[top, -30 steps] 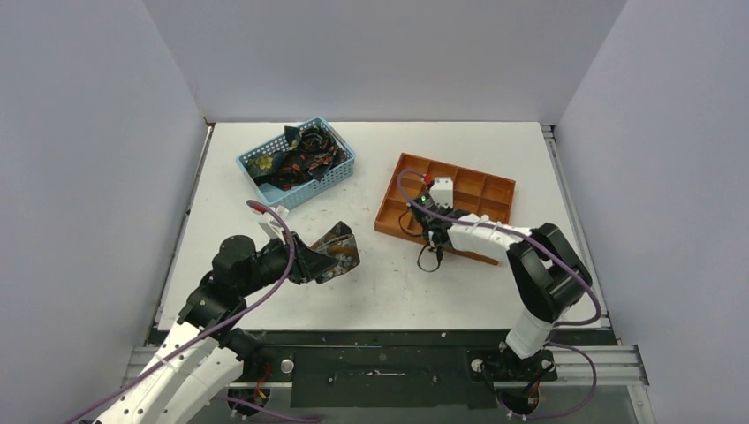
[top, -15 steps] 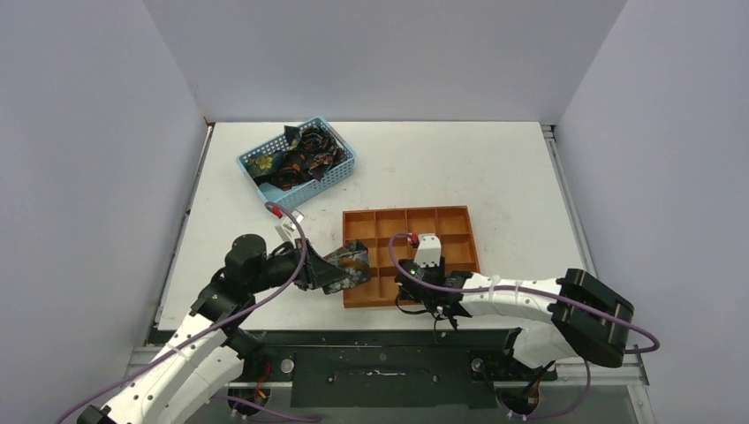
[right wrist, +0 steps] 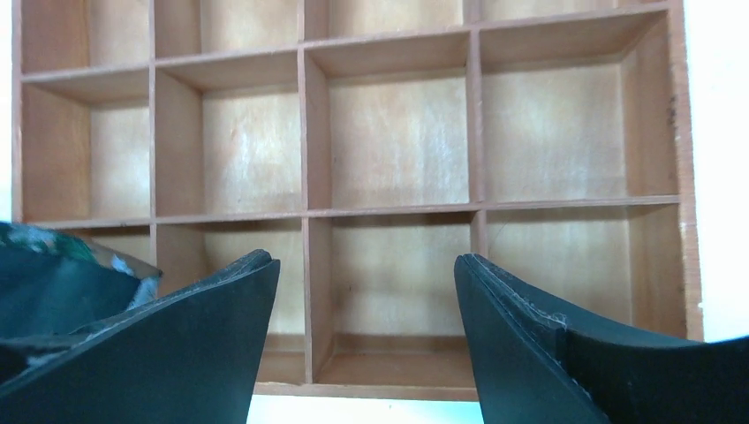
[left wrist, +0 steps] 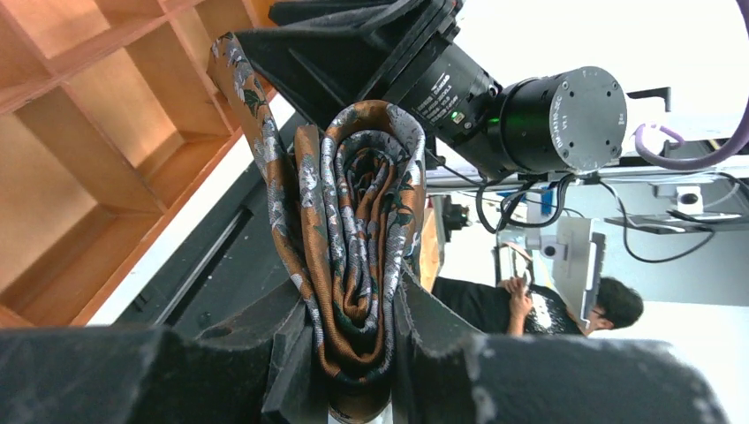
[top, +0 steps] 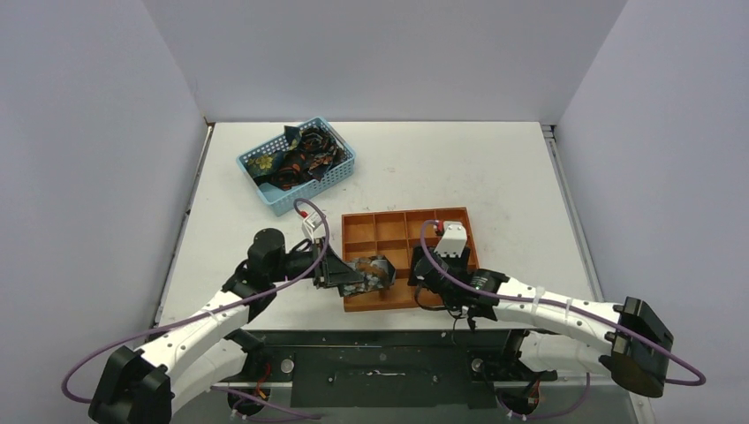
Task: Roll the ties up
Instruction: Place the tie in the storage box.
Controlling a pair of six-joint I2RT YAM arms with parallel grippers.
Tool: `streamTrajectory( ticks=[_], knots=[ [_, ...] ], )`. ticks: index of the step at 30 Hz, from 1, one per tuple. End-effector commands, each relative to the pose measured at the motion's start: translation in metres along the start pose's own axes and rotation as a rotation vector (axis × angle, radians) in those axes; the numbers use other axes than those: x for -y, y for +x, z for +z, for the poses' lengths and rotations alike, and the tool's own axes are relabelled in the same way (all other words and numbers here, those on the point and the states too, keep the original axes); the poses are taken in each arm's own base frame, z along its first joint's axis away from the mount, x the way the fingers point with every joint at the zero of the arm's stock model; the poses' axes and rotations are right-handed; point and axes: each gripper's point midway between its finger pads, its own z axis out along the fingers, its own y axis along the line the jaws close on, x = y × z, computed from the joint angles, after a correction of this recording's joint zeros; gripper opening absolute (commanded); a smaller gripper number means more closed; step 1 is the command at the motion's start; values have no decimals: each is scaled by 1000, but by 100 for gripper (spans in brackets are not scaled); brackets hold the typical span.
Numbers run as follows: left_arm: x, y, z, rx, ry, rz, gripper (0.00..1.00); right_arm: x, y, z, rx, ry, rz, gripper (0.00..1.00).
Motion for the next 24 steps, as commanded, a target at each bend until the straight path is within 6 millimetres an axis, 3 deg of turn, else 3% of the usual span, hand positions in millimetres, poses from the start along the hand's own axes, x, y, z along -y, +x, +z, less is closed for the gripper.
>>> streamTrajectory(
  ticks=[1, 8, 18, 24],
  knots=[
    [29, -6, 1, -7, 142, 20, 0, 13, -25, -3, 78, 38, 29, 75],
    [-12, 3, 12, -51, 53, -42, 0, 30, -23, 9, 49, 53, 61, 75],
    [-85, 1, 11, -113, -237, -111, 0, 26, -11, 18, 15, 40, 56, 74],
    [-108, 1, 8, -136, -363, -128, 0, 26, 0, 21, -6, 36, 49, 73]
  ],
)
